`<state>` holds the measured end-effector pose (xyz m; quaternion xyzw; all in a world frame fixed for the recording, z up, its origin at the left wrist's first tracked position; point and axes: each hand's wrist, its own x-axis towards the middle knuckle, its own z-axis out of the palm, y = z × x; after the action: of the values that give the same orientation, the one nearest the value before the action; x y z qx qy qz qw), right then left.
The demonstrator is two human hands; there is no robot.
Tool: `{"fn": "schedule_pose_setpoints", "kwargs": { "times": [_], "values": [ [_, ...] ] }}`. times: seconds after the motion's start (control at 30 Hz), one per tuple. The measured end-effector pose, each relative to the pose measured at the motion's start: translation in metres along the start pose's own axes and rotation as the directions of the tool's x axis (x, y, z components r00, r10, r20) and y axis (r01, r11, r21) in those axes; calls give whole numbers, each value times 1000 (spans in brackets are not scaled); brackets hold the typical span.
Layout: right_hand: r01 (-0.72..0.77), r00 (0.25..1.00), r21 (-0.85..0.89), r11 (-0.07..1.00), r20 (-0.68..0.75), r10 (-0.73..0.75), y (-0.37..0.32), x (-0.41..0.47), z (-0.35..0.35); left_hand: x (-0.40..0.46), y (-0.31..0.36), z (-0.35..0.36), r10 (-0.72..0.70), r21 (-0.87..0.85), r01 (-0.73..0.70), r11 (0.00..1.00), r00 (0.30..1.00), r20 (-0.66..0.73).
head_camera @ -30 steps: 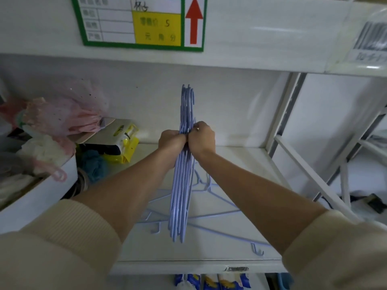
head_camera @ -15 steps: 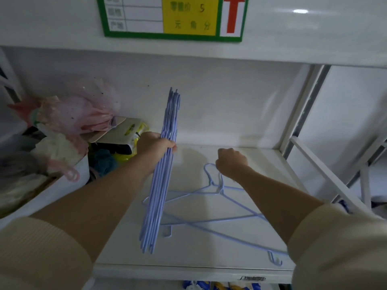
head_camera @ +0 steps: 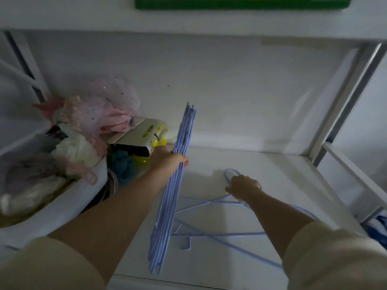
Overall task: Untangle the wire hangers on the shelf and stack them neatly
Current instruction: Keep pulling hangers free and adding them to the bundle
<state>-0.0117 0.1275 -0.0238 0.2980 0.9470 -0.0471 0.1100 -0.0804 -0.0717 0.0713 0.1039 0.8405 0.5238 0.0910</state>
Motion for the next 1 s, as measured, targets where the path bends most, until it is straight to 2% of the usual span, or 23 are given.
{"fn": "schedule_pose_setpoints", "kwargs": {
  "times": [0.33,0.6,0.73,0.8,0.9,1.0],
  "values": [
    [-161,986,144,976,-23,166,-5,9,18,5,-5,8,-32,-51,32,998,999,-10],
    [-117,960,49,992,-251,125,-6,3,-9,4,5,5,-18,-86,16,996,1000,-22],
    [-103,916,165,981,-369,159,4,0,-32,3,24,0,-5,-71,2,997,999,-33],
    [-108,893,161,981,-418,167,15,-3,-42,-1,34,-4,14,-22,-15,1000,999,-33],
    [-74,895,135,988,-428,126,33,-9,-47,-8,45,-9,34,1,-34,999,999,8],
    [35,924,154,987,-382,27,45,-16,-41,-14,44,-7,47,9,-47,999,998,53]
  ]
}}
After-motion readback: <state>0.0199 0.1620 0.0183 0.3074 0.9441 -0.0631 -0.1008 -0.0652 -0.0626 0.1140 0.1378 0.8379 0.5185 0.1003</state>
